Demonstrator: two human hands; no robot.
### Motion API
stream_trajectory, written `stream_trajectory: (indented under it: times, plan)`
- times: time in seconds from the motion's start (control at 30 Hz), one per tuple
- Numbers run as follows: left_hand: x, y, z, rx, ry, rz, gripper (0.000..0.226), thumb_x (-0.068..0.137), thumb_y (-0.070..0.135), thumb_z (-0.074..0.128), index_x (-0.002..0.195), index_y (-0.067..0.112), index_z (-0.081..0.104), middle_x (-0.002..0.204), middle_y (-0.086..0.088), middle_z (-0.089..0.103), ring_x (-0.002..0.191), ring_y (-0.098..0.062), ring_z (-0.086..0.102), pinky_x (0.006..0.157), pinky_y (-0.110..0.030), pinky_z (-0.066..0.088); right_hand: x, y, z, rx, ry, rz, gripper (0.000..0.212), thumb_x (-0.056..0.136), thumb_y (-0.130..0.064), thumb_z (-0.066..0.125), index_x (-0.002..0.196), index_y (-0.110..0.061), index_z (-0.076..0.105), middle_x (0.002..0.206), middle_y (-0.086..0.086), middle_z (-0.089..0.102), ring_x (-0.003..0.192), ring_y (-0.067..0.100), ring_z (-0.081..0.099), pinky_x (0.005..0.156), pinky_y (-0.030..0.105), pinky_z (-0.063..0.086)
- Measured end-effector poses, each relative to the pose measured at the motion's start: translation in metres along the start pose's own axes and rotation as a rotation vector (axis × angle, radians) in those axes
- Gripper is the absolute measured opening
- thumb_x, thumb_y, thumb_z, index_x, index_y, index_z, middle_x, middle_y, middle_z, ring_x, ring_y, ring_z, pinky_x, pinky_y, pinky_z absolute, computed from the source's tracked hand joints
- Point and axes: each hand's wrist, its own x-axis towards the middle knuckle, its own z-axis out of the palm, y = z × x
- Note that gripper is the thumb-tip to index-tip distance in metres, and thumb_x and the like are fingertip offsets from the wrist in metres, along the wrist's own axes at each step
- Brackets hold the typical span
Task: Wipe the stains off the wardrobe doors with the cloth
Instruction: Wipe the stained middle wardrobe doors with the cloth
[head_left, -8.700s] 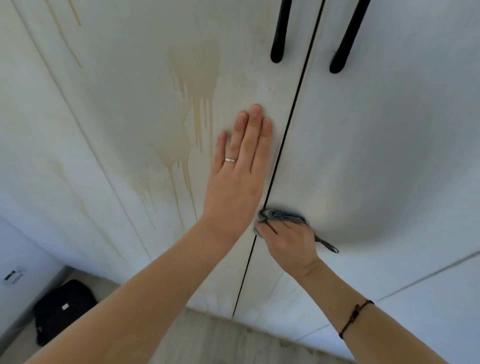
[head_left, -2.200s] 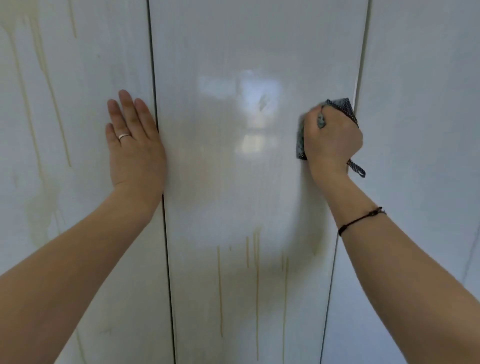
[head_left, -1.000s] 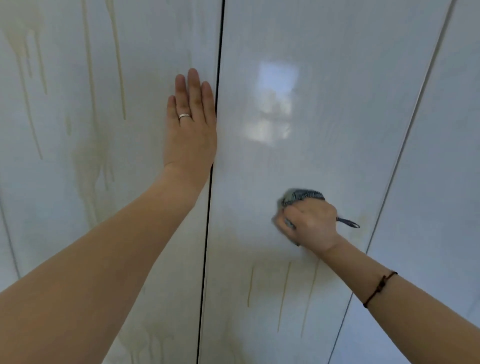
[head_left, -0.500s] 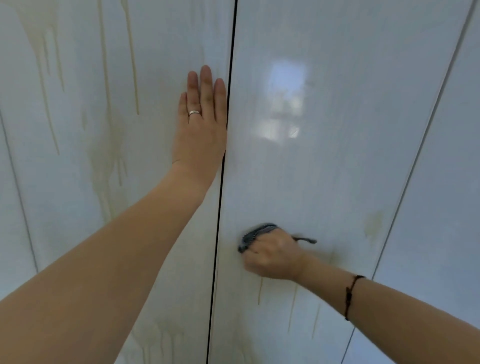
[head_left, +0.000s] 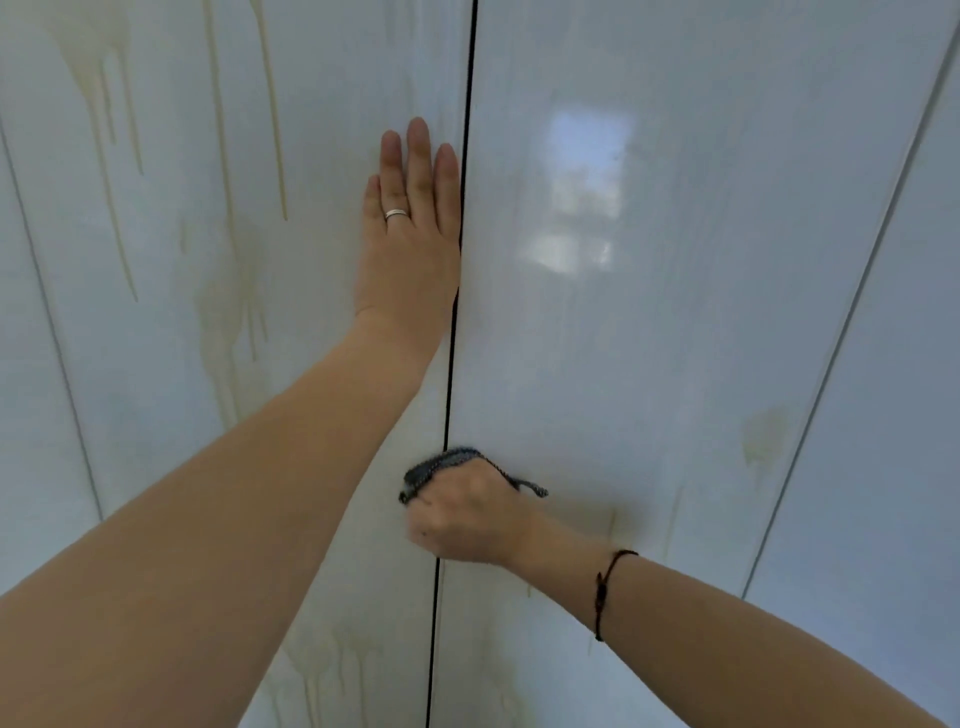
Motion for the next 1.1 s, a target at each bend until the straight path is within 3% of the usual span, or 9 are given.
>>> stream_trajectory:
  times: [0.07, 0.17, 0.3, 0.4, 0.6, 0.77, 0.83, 0.93, 1.1]
  plan:
    - [-0.001, 0.003, -0.003, 0.038, -0.015, 0.005, 0.061, 0.1, 0.005, 0.021, 0.153, -0.008, -0.006, 0.161, -0.031, 0.006, 0.148, -0.046, 0.017, 0.118, -0.046, 0.031, -0.031, 0.006, -0.011, 0.0, -0.067, -0.04, 0.029, 0.074, -0.014, 0.068, 0.055, -0.021, 0.047, 0.054, -0.001, 0.045, 0.05, 0.021, 0.045, 0.046, 0.03, 0.037]
    - [-0.001, 0.007, -0.004, 0.074, -0.027, -0.006, 0.059, 0.1, 0.004, 0.016, 0.154, -0.008, -0.004, 0.162, -0.03, 0.009, 0.148, -0.045, 0.02, 0.118, -0.045, 0.032, -0.03, 0.062, -0.059, -0.088, 0.044, -0.019, 0.032, 0.076, -0.014, 0.068, 0.053, -0.02, 0.046, 0.052, -0.001, 0.044, 0.048, 0.019, 0.043, 0.044, 0.029, 0.036]
    - [0.001, 0.012, 0.003, 0.046, -0.002, -0.044, 0.054, 0.102, 0.002, 0.01, 0.154, -0.007, 0.001, 0.161, -0.028, 0.015, 0.147, -0.043, 0.024, 0.117, -0.045, 0.034, 0.034, 0.128, -0.112, -0.22, 0.24, 0.258, 0.037, 0.079, -0.019, 0.065, 0.05, -0.021, 0.043, 0.048, -0.003, 0.044, 0.045, 0.02, 0.045, 0.044, 0.027, 0.03]
    - [0.003, 0.011, 0.0, 0.039, -0.015, -0.052, 0.055, 0.103, 0.006, 0.015, 0.154, -0.007, 0.001, 0.161, -0.028, 0.014, 0.147, -0.043, 0.024, 0.117, -0.044, 0.034, 0.084, 0.109, -0.09, -0.179, 0.304, 0.411, 0.035, 0.078, -0.02, 0.063, 0.049, -0.021, 0.043, 0.048, -0.003, 0.046, 0.046, 0.018, 0.044, 0.05, 0.026, 0.018]
    - [-0.001, 0.002, -0.005, 0.076, -0.064, -0.014, 0.057, 0.099, 0.0, 0.012, 0.153, -0.009, -0.002, 0.161, -0.031, 0.008, 0.148, -0.046, 0.02, 0.117, -0.045, 0.033, 0.002, 0.001, -0.002, -0.044, 0.021, 0.031, 0.031, 0.065, -0.011, 0.072, 0.053, -0.021, 0.045, 0.052, -0.001, 0.042, 0.047, 0.02, 0.042, 0.044, 0.028, 0.035]
    - [0.001, 0.002, -0.001, 0.033, -0.031, -0.016, 0.056, 0.101, 0.0, 0.016, 0.152, -0.012, -0.005, 0.16, -0.034, 0.006, 0.147, -0.049, 0.018, 0.118, -0.048, 0.031, -0.066, 0.089, -0.089, -0.154, 0.135, 0.081, 0.035, 0.076, -0.014, 0.072, 0.052, -0.021, 0.047, 0.052, -0.001, 0.045, 0.047, 0.019, 0.043, 0.045, 0.027, 0.036]
    - [-0.002, 0.004, -0.002, -0.008, -0.029, -0.043, 0.058, 0.102, 0.0, 0.02, 0.151, -0.012, -0.008, 0.159, -0.035, 0.004, 0.147, -0.05, 0.016, 0.118, -0.05, 0.029, -0.075, 0.143, -0.131, -0.289, 0.196, 0.24, 0.038, 0.078, -0.019, 0.072, 0.049, -0.022, 0.048, 0.049, -0.002, 0.047, 0.045, 0.019, 0.047, 0.045, 0.026, 0.033]
    - [0.001, 0.008, -0.003, -0.043, -0.04, -0.034, 0.061, 0.102, -0.001, 0.025, 0.15, -0.013, -0.011, 0.159, -0.036, 0.001, 0.148, -0.05, 0.013, 0.119, -0.051, 0.027, -0.096, 0.181, -0.158, -0.423, 0.309, 0.731, 0.043, 0.086, -0.019, 0.061, 0.048, -0.022, 0.043, 0.045, -0.003, 0.044, 0.044, 0.017, 0.044, 0.046, 0.024, 0.021]
    - [0.003, 0.009, -0.004, -0.123, -0.022, -0.073, 0.059, 0.103, -0.004, 0.023, 0.151, -0.012, -0.01, 0.159, -0.036, 0.0, 0.147, -0.052, 0.01, 0.119, -0.055, 0.025, -0.124, 0.125, -0.117, -0.356, 0.532, 1.34, 0.043, 0.093, -0.026, 0.047, 0.051, -0.021, 0.039, 0.047, -0.004, 0.04, 0.042, 0.018, 0.038, 0.047, 0.024, 0.02]
